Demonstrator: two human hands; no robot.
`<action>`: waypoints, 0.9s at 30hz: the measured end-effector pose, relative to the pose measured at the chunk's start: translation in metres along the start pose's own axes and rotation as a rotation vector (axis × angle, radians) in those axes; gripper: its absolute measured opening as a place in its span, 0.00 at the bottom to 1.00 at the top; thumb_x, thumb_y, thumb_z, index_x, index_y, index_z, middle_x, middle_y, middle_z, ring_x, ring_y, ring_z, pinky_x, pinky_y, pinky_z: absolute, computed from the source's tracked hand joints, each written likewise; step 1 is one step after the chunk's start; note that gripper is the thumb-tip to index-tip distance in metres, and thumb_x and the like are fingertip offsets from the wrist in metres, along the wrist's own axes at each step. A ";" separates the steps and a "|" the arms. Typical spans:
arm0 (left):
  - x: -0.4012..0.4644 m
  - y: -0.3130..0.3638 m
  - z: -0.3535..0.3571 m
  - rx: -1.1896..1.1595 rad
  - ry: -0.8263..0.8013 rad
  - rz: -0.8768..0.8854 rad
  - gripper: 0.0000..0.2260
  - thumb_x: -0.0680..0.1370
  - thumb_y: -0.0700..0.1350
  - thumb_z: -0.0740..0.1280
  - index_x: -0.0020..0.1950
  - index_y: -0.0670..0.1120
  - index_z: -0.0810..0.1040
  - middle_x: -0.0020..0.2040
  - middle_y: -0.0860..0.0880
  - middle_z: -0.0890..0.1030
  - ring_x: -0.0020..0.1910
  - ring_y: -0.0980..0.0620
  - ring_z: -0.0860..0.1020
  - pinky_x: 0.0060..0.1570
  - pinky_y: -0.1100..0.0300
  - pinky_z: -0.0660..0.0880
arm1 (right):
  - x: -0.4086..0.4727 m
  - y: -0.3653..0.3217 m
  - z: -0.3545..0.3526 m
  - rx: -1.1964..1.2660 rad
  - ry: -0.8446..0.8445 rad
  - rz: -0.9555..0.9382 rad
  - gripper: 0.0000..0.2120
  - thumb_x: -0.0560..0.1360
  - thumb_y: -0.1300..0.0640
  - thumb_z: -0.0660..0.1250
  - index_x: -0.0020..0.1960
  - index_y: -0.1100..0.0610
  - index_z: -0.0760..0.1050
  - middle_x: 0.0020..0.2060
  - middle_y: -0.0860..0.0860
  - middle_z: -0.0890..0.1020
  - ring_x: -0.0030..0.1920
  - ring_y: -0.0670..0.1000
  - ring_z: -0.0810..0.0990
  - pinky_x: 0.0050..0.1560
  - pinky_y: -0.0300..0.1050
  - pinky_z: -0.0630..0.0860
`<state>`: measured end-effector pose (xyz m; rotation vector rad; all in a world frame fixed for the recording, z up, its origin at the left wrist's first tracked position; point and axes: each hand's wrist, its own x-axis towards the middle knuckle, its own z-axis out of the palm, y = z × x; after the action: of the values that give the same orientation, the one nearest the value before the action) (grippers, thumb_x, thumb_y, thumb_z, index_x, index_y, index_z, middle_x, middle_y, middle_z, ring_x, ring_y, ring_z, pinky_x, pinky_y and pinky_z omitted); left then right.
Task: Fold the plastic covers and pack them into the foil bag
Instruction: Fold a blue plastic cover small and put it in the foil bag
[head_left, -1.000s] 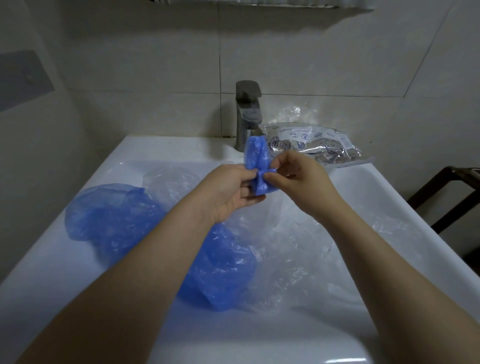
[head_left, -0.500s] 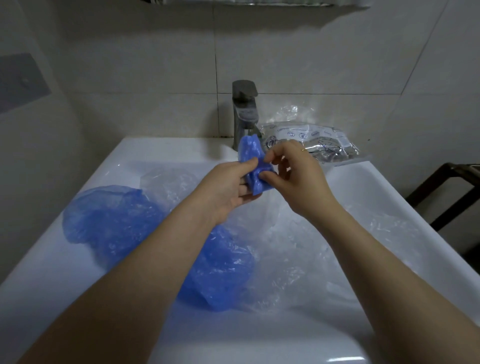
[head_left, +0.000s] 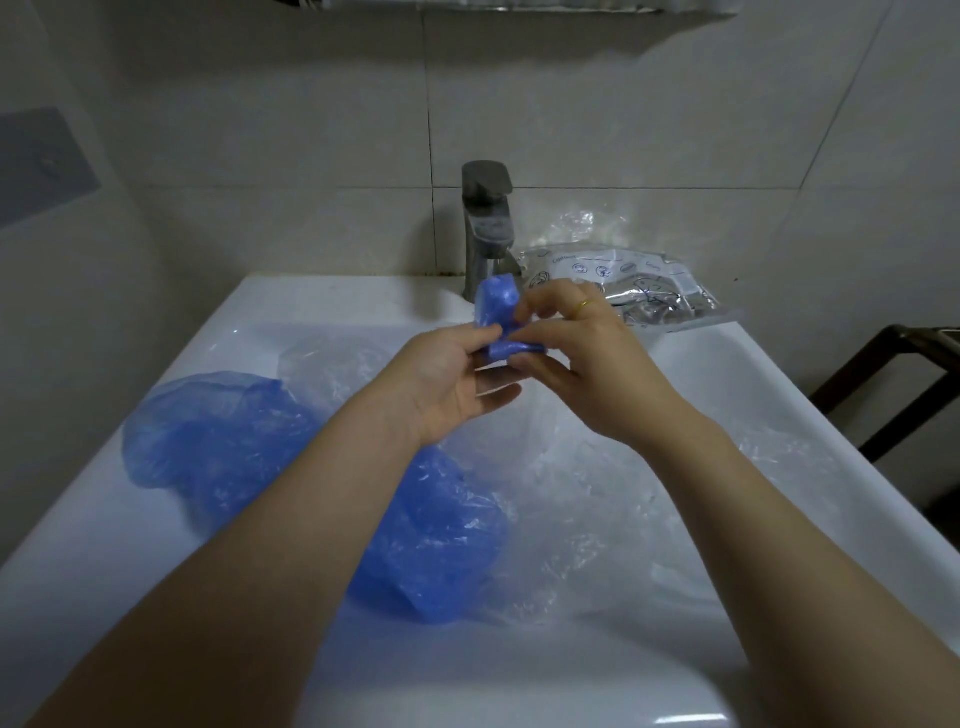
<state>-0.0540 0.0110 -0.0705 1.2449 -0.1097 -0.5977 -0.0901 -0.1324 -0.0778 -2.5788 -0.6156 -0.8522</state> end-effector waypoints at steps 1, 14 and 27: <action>0.001 -0.001 0.001 0.047 0.017 0.032 0.09 0.80 0.40 0.59 0.56 0.44 0.77 0.41 0.48 0.83 0.38 0.54 0.82 0.51 0.58 0.75 | 0.000 0.000 -0.001 0.032 -0.031 0.039 0.16 0.74 0.49 0.62 0.45 0.60 0.82 0.46 0.55 0.79 0.45 0.54 0.73 0.45 0.37 0.65; -0.008 -0.001 0.010 0.377 -0.032 0.184 0.06 0.78 0.46 0.64 0.52 0.48 0.79 0.47 0.50 0.84 0.45 0.56 0.83 0.46 0.68 0.77 | 0.001 0.001 -0.014 0.567 0.037 0.675 0.18 0.68 0.58 0.74 0.55 0.56 0.72 0.37 0.49 0.75 0.37 0.47 0.72 0.40 0.45 0.72; 0.000 -0.011 0.007 0.776 0.103 0.323 0.07 0.75 0.38 0.66 0.43 0.49 0.81 0.40 0.46 0.84 0.40 0.52 0.83 0.52 0.51 0.77 | 0.001 0.005 -0.009 0.609 0.051 0.591 0.07 0.69 0.67 0.71 0.39 0.56 0.78 0.35 0.55 0.80 0.33 0.45 0.75 0.36 0.39 0.71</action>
<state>-0.0612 0.0029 -0.0784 1.9539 -0.4801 -0.1975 -0.0912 -0.1402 -0.0715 -1.9946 -0.0521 -0.4350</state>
